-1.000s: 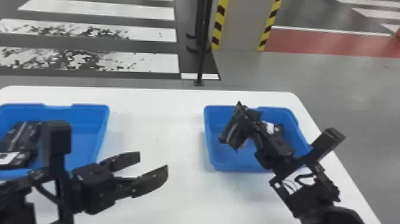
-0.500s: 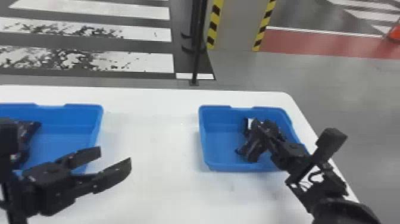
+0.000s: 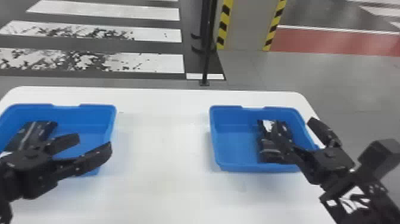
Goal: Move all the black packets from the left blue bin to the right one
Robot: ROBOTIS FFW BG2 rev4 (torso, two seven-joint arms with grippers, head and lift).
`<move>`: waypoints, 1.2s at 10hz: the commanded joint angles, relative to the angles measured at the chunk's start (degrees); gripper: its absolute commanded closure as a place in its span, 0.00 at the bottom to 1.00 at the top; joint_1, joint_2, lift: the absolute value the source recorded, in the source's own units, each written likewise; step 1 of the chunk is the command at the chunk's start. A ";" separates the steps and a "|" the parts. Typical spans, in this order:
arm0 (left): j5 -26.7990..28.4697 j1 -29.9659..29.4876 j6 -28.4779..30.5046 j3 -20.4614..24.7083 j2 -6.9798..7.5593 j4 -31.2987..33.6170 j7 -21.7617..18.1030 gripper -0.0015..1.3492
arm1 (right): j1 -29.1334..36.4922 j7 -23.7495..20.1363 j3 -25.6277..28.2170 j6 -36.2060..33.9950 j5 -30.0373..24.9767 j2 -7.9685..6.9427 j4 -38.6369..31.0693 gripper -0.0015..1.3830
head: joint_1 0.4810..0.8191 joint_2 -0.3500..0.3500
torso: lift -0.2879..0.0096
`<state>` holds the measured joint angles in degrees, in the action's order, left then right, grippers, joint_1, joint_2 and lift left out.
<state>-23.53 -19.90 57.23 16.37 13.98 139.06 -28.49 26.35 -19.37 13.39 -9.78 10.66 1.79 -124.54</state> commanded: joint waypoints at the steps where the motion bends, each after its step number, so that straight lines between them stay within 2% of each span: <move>1: 2.85 0.08 1.41 3.28 -0.44 0.09 0.02 0.16 | 4.59 0.65 -1.16 3.17 0.31 -1.53 -2.94 0.08 | 0.63 0.38 | 0.35; 3: 7.87 0.78 4.50 7.96 -1.06 0.09 0.02 0.16 | 10.49 1.97 -2.53 4.72 0.54 -1.85 -6.45 0.08 | 0.63 0.48 | 0.35; 4: 10.27 0.78 6.19 10.36 -1.32 0.09 0.10 0.16 | 12.60 2.15 -2.53 5.14 0.65 -1.85 -7.44 0.08 | 0.63 0.56 | 0.35; 5: 12.67 1.35 9.14 11.39 -0.97 -0.05 0.10 0.16 | 14.15 2.15 -2.42 5.14 1.80 -1.85 -8.14 0.08 | 0.63 0.60 | 0.35; 7: 19.07 4.02 15.05 11.85 -0.62 -1.17 0.45 0.16 | 16.82 2.06 -2.53 5.14 2.83 -1.85 -8.70 0.08 | 0.63 0.73 | 0.35; 9: 21.01 8.94 16.88 10.48 0.53 -6.66 0.45 0.16 | 17.66 2.06 -2.65 5.00 3.40 -1.85 -8.84 0.08 | 0.63 0.83 | 0.35; 12: 24.90 18.22 21.94 6.02 2.55 -16.36 0.45 0.16 | 17.80 1.44 -2.76 4.01 3.97 -1.85 -9.41 0.08 | 0.63 0.85 | 0.35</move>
<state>0.78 -3.43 78.19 23.36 16.18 124.63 -28.05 44.11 -17.91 10.66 -5.55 14.49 0.00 -133.84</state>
